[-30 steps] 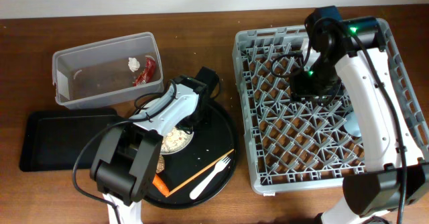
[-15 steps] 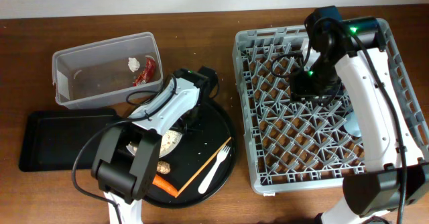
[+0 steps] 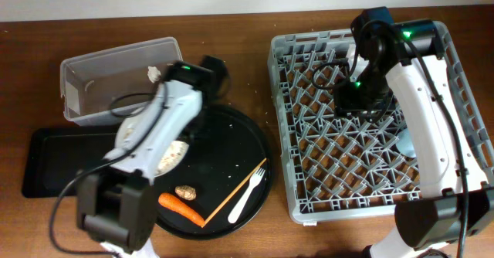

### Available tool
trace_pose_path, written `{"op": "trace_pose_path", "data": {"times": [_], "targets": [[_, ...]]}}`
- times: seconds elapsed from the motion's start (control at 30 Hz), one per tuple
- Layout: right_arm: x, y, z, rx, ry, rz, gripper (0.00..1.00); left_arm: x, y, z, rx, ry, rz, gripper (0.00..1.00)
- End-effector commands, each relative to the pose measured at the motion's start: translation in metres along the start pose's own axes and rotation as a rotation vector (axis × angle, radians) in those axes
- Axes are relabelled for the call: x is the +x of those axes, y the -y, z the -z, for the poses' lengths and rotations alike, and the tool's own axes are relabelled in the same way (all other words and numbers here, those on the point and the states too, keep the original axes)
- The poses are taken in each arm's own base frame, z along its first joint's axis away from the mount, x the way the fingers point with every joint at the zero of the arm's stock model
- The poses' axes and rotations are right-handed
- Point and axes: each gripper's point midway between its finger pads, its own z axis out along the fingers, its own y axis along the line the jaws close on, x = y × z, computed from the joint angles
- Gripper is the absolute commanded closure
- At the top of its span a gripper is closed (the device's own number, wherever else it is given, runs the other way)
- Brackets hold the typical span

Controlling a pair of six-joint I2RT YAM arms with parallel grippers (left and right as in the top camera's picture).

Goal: Sort waste into correct bins and load items into the dishwasher rack
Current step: 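Lift the plate and move it over the black tray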

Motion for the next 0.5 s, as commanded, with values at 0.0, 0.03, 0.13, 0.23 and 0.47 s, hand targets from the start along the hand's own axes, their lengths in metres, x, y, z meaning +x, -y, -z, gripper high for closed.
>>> {"op": "trace_pose_path", "data": {"times": [0.0,0.03,0.13,0.23,0.47], "targets": [[0.002,0.003,0.001,0.010,-0.002,0.009,0.44,-0.009,-0.056,0.025,0.007,0.077,0.169,0.99],[0.002,0.004,0.001,0.015,-0.001,0.008,0.44,-0.009,-0.069,0.025,0.016,0.073,0.213,0.99],[-0.001,0.019,0.002,0.043,0.006,-0.026,0.44,-0.010,-0.097,0.019,0.069,0.045,0.289,0.99],[-0.005,0.061,0.005,0.044,0.013,-0.146,0.44,-0.010,-0.124,0.012,0.071,0.036,0.360,0.99],[-0.002,0.106,0.009,0.038,0.022,-0.297,0.44,-0.033,-0.126,0.012,0.266,0.115,0.282,1.00]]}}
